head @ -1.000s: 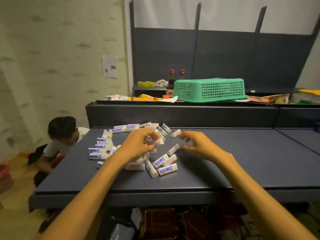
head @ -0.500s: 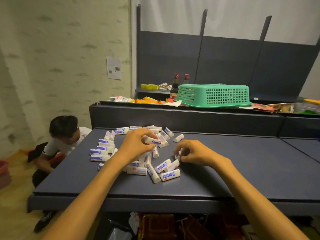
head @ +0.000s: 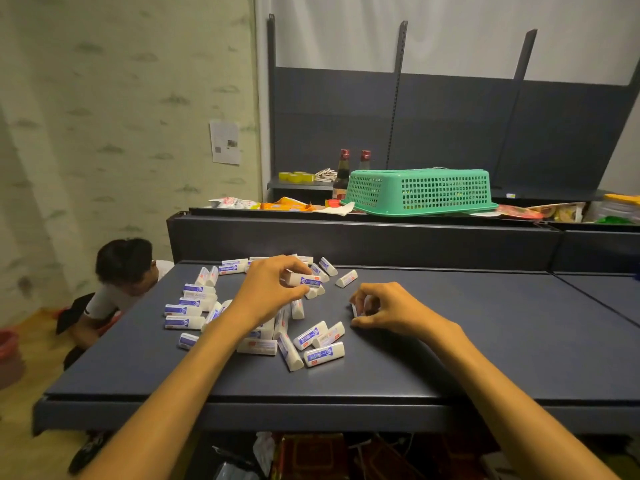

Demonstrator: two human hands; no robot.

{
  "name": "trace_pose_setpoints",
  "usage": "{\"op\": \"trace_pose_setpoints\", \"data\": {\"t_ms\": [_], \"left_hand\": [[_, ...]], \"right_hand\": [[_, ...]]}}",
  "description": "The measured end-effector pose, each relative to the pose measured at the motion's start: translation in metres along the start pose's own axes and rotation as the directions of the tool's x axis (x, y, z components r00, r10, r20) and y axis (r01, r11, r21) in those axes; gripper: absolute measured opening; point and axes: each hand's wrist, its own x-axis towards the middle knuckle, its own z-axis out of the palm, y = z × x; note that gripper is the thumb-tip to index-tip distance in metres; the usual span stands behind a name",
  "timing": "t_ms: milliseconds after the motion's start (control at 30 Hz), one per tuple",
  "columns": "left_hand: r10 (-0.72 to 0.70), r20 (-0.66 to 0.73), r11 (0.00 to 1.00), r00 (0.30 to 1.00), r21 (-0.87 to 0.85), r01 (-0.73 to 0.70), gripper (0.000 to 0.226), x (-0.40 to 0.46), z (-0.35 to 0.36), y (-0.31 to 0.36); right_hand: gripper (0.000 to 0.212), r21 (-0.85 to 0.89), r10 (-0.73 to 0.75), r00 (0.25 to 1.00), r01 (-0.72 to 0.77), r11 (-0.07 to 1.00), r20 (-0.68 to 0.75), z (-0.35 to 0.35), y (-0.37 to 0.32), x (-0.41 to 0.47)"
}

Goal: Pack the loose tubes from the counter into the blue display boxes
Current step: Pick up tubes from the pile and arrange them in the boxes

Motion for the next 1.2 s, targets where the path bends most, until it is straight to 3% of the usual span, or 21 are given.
{"op": "trace_pose_setpoints", "data": {"t_ms": [200, 467, 700, 833, 1200], "left_hand": [[0.069, 0.008, 0.998, 0.998, 0.000, -0.069, 0.023, -0.002, -0.002, 0.000], [0.114, 0.025, 0.993, 0.993, -0.024, -0.113, 0.021, -0.004, 0.001, -0.010], [0.184, 0.035, 0.980, 0.982, -0.089, -0.181, 0.020, 0.001, 0.027, 0.004], [0.275, 0.021, 0.957, 0.961, -0.102, -0.271, 0.018, 0.006, 0.056, 0.031], [0.414, 0.102, 0.905, 0.905, -0.160, -0.395, 0.020, 0.008, 0.169, 0.175]], "right_hand": [[0.017, -0.064, 0.019, 0.995, -0.025, 0.998, -0.096, 0.003, -0.002, -0.002], [0.043, 0.027, 0.099, 0.986, -0.096, 0.995, -0.132, 0.001, 0.012, -0.012], [0.034, -0.008, 0.025, 0.949, -0.030, 1.000, -0.313, -0.013, 0.017, -0.051], [0.033, -0.071, -0.037, 0.914, 0.009, 0.997, -0.405, -0.029, 0.034, -0.086], [0.036, -0.077, 0.054, 0.840, -0.113, 0.991, -0.541, -0.118, 0.110, -0.246]]}}
